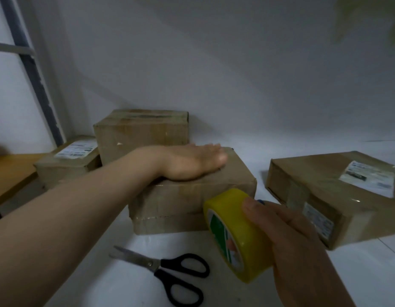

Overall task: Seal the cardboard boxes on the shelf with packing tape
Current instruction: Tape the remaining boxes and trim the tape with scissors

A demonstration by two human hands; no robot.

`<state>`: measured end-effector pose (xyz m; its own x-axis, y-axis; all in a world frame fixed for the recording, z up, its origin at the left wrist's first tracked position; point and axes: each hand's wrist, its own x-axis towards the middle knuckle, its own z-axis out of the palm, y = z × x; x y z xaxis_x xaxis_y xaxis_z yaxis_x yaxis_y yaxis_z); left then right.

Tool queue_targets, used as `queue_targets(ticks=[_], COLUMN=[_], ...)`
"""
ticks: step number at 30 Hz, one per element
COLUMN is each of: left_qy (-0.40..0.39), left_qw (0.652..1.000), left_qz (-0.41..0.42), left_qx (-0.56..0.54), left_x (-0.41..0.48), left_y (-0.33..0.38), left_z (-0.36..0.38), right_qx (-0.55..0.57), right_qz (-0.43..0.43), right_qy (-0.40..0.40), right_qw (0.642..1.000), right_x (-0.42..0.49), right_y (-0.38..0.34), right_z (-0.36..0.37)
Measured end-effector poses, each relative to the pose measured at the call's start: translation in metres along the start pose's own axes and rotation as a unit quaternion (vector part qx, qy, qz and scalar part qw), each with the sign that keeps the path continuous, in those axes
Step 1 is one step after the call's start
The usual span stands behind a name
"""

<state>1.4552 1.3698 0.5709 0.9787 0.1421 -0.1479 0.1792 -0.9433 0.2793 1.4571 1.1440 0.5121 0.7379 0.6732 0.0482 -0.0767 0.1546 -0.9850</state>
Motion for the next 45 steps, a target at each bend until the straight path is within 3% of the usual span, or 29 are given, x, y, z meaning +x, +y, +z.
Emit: queue_targets(ticks=[3, 14, 19, 26, 31, 36, 39, 45], left_qy=[0.021, -0.037, -0.032, -0.03, -0.017, 0.011, 0.057, 0.088], left_qw=[0.999, 0.987, 0.995, 0.995, 0.991, 0.987, 0.977, 0.965], left_qz=[0.008, 0.014, -0.003, -0.024, -0.028, -0.048, -0.019, 0.002], left_qx=[0.025, 0.157, 0.095, 0.094, 0.129, 0.153, 0.203, 0.246], left_x=[-0.003, -0.047, -0.049, -0.044, -0.046, -0.052, -0.058, -0.06], left_y=[-0.001, -0.017, -0.018, -0.015, -0.011, 0.001, 0.015, 0.012], left_z=[0.004, 0.007, 0.004, 0.002, 0.01, 0.016, 0.032, 0.044], right_qx=[0.002, 0.014, 0.04, -0.074, -0.083, -0.087, -0.099, -0.069], right_qz=[0.01, -0.002, 0.004, 0.01, 0.005, -0.006, -0.014, 0.046], right_qy=[0.009, 0.027, 0.007, 0.003, 0.034, -0.021, -0.004, 0.039], right_qw=[1.0, 1.0, 0.999, 0.997, 0.996, 0.996, 0.995, 0.996], right_x=[0.0, 0.002, 0.008, 0.018, 0.017, 0.019, 0.017, 0.022], right_y=[-0.001, 0.009, 0.016, 0.031, 0.041, 0.036, 0.036, 0.044], right_z=[0.002, -0.008, -0.008, -0.009, -0.004, -0.004, -0.004, 0.003])
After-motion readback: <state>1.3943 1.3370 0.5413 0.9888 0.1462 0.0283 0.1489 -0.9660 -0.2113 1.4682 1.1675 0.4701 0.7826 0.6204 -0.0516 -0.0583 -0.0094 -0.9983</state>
